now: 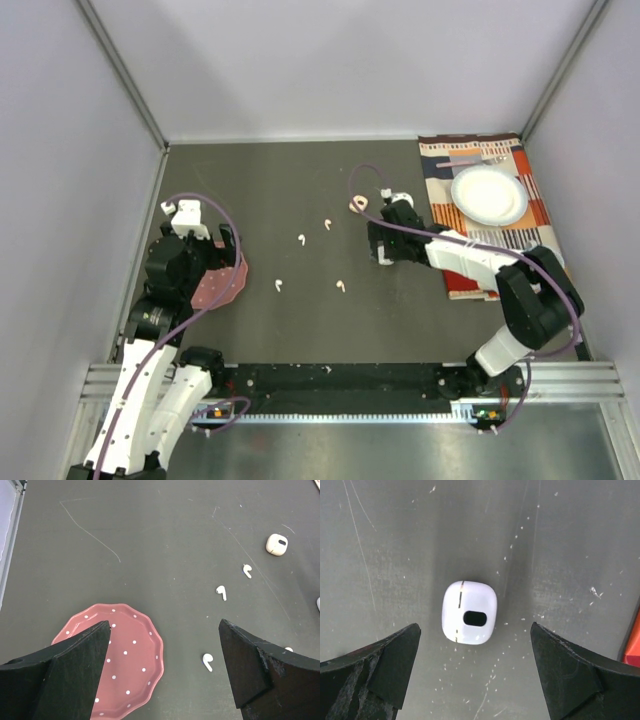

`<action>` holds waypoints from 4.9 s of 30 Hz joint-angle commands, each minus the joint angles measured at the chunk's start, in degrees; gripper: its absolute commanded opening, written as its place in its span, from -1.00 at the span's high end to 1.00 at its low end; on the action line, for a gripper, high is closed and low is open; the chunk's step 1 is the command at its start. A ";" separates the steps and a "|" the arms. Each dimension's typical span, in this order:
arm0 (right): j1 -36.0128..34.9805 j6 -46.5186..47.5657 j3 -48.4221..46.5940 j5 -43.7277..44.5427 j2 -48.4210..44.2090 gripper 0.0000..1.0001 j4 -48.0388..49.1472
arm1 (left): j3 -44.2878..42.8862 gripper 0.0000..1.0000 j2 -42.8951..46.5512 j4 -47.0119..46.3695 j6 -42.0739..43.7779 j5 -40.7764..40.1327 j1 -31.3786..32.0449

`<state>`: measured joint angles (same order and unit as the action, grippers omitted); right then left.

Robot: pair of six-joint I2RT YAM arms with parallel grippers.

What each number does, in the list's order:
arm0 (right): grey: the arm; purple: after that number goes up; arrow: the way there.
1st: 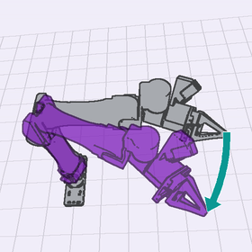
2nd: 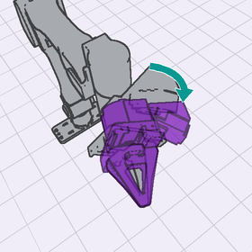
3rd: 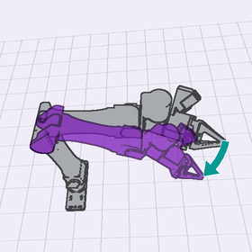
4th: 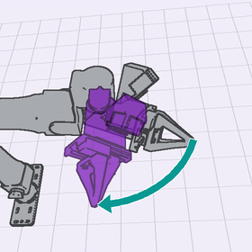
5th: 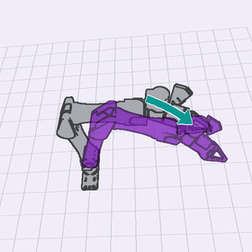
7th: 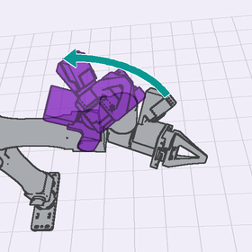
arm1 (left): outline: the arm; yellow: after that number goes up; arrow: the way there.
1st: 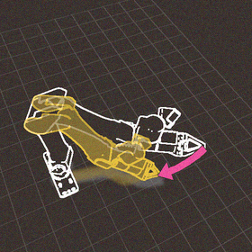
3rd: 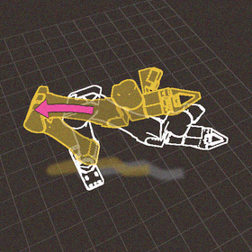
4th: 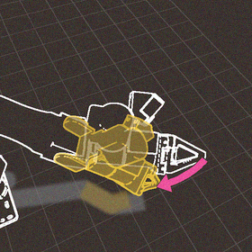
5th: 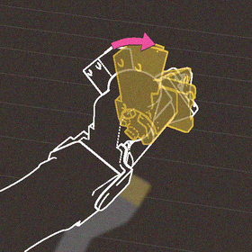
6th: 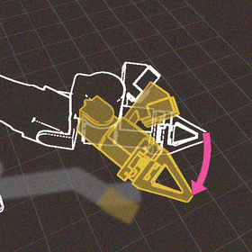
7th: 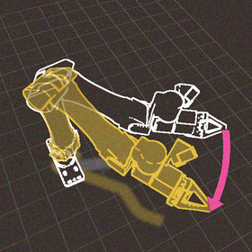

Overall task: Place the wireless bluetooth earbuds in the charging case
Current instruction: Pick up the charging case from the corner of the board.

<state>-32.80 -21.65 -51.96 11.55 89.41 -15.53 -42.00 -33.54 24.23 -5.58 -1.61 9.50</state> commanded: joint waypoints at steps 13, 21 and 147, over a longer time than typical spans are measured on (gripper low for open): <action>-3.33 -7.00 -7.45 13.50 7.80 -0.51 0.15 | -0.37 -0.89 -0.74 -0.94 0.84 -2.00 0.00; -3.33 -10.95 -8.07 13.76 9.47 -0.41 -0.03 | -0.37 -0.89 -1.18 -0.94 0.84 -2.26 0.00; -4.47 -17.90 3.62 12.97 6.57 0.00 -0.20 | -0.45 -0.87 -1.88 -0.59 0.49 -1.73 0.00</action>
<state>-35.83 -38.15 -50.30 27.55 95.59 -13.17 -42.00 -35.42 24.58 -5.58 -3.46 9.50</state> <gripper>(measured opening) 0.488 0.932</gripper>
